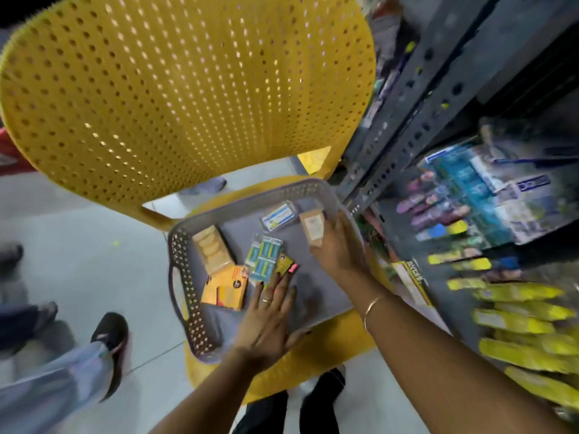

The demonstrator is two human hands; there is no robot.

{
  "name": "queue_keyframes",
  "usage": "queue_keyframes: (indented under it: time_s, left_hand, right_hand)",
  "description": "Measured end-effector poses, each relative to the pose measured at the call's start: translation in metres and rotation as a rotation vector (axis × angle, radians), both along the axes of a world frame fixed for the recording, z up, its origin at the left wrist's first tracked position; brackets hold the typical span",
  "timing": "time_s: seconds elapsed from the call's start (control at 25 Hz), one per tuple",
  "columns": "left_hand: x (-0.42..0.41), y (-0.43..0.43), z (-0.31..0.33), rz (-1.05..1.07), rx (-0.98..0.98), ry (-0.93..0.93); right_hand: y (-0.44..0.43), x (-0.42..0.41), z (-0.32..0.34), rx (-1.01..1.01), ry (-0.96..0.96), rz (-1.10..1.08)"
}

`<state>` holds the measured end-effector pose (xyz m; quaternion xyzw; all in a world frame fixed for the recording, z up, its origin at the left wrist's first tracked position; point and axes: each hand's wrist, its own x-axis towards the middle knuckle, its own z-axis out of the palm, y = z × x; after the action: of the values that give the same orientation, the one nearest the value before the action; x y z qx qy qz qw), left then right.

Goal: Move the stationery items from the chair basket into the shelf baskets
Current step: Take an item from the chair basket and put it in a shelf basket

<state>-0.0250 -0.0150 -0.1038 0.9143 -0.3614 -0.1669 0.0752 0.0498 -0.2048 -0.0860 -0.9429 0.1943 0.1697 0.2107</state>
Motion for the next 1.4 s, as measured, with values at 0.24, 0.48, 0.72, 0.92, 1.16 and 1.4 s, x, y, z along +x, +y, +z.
queue_keyframes:
  time_s: [0.24,0.48,0.72,0.92,1.16,1.4]
  left_hand:
    - [-0.006,0.004,-0.002,0.005,0.05,0.012]
    - [-0.008,0.007,-0.003,0.028,0.081,0.045]
    - [-0.008,0.005,-0.002,0.035,0.072,0.034]
    - [-0.008,0.005,-0.001,0.035,0.061,0.033]
    - [-0.009,0.006,-0.001,0.04,0.05,0.04]
    - [-0.008,0.005,-0.001,0.047,0.032,0.028]
  right_hand:
    - [0.015,-0.009,-0.014,-0.003,0.019,-0.077]
    - [0.013,-0.016,-0.007,0.333,-0.098,-0.349]
    - [0.013,-0.008,-0.009,-0.028,-0.1,-0.181]
    - [0.011,-0.012,-0.01,-0.315,-0.287,0.348]
    - [0.006,-0.015,-0.012,-0.223,-0.253,0.345]
    - [-0.002,-0.008,-0.009,-0.092,-0.174,0.179]
